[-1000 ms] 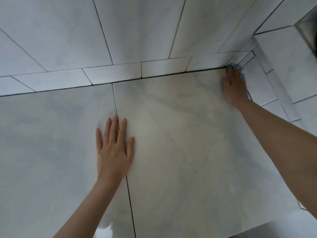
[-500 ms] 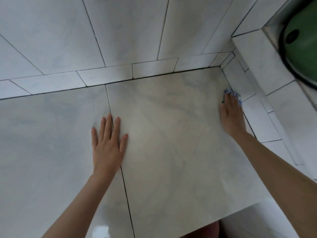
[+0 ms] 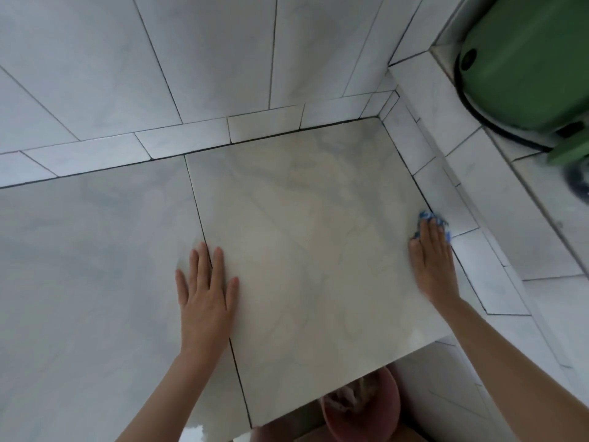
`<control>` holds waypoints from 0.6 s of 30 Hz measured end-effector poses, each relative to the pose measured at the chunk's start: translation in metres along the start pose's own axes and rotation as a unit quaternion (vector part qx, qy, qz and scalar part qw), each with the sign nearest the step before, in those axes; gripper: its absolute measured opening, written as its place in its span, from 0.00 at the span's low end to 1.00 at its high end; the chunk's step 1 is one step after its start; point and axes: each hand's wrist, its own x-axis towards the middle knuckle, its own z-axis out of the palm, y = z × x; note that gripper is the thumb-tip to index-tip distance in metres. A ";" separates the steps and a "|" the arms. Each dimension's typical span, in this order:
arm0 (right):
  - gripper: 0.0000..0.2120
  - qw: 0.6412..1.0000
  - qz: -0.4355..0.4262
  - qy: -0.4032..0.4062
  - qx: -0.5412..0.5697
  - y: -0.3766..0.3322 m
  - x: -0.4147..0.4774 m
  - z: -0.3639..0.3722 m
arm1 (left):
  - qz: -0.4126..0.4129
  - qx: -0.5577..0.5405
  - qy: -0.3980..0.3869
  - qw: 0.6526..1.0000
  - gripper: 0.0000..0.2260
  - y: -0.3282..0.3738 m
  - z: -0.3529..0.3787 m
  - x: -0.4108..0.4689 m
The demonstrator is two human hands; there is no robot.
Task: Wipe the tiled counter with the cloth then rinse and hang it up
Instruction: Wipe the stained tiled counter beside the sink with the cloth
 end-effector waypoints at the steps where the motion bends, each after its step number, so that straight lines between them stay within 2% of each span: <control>1: 0.30 1.000 0.000 -0.001 0.000 0.004 -0.010 -0.001 | 0.005 0.003 -0.005 1.000 0.29 0.002 0.001 -0.005; 10: 0.29 0.999 0.033 -0.023 0.003 0.046 -0.093 -0.002 | 0.029 0.011 -0.022 0.999 0.28 0.006 0.006 -0.046; 18: 0.32 0.999 0.034 -0.017 0.000 0.036 -0.122 0.004 | 0.033 0.005 -0.032 0.999 0.30 0.002 0.005 -0.065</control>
